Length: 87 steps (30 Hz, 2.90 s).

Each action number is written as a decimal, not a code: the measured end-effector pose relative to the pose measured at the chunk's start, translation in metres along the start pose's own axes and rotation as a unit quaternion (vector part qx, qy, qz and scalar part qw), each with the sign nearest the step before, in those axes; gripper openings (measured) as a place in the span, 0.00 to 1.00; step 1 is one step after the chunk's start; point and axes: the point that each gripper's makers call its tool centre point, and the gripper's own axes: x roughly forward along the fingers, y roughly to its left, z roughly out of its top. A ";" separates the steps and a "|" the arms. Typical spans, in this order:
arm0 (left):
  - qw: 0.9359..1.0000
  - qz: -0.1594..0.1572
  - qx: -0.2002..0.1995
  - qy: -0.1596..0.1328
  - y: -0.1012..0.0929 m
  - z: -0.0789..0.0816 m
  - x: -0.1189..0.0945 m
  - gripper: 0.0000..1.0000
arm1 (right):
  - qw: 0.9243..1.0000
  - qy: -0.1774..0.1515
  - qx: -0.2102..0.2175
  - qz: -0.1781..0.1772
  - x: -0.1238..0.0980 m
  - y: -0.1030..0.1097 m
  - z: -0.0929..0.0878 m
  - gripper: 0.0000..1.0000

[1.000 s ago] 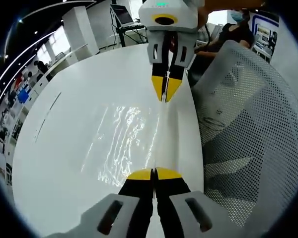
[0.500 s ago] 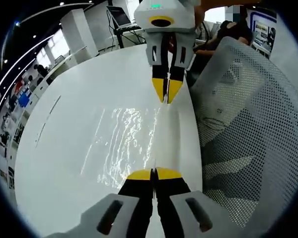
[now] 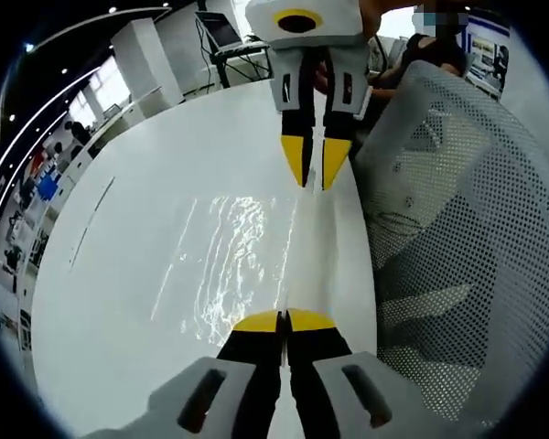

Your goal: Open the resealable bag by pulling the two sides of the seal apart until the entire bag opening is separated and visibly accessible.

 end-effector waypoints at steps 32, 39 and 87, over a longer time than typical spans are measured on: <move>0.999 0.003 0.043 -0.010 -0.005 0.002 -0.001 0.00 | 1.000 0.003 -0.023 0.012 0.026 -0.003 0.030 0.04; 0.999 0.004 0.039 -0.018 -0.006 0.006 -0.001 0.00 | 1.000 0.013 -0.020 0.018 0.028 0.003 0.023 0.00; 0.992 0.040 0.113 -0.030 -0.006 0.022 -0.020 0.08 | 0.995 -0.012 -0.086 -0.039 0.024 -0.014 0.068 0.00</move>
